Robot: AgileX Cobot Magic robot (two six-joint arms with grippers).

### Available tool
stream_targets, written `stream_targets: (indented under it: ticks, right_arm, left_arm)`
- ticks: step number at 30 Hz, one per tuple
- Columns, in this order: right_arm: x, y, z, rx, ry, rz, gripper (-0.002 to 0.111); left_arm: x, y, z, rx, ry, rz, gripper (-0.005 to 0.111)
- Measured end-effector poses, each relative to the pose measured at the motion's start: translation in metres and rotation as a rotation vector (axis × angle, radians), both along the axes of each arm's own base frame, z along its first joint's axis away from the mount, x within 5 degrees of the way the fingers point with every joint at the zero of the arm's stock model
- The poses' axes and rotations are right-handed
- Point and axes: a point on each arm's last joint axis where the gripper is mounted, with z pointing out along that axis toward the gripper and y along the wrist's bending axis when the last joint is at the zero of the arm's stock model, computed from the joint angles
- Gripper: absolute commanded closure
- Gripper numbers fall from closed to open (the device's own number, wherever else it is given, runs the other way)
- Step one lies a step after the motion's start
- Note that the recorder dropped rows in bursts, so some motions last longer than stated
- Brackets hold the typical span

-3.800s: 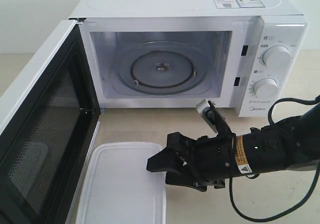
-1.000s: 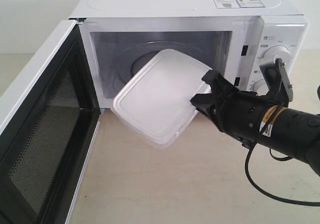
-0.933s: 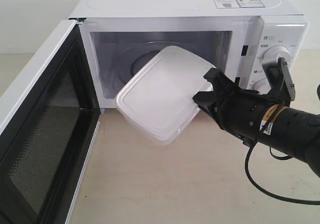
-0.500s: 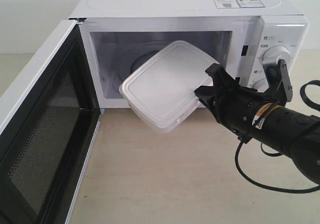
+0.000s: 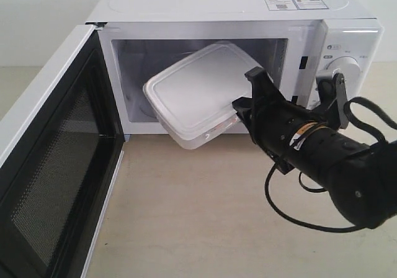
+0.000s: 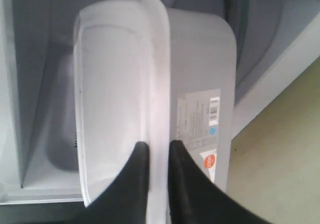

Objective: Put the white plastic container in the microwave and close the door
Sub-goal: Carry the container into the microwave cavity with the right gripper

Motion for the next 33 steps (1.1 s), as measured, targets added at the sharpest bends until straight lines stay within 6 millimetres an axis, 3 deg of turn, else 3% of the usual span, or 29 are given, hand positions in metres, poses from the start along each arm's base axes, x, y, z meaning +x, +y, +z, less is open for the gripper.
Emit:
stream_targets:
  ticks: [14, 25, 33]
  right_arm:
    - [-0.015, 0.014, 0.002, 0.112, 0.031, -0.169, 0.108]
    - [-0.002, 0.048, -0.007, 0.175, 0.044, -0.176, 0.108]
    - [0.008, 0.054, -0.003, 0.158, 0.022, -0.218, 0.108]
  left_arm:
    - [0.000, 0.000, 0.000, 0.000, 0.000, 0.000, 0.102]
    - [0.000, 0.000, 0.000, 0.000, 0.000, 0.000, 0.102]
    - [0.000, 0.000, 0.000, 0.000, 0.000, 0.000, 0.102]
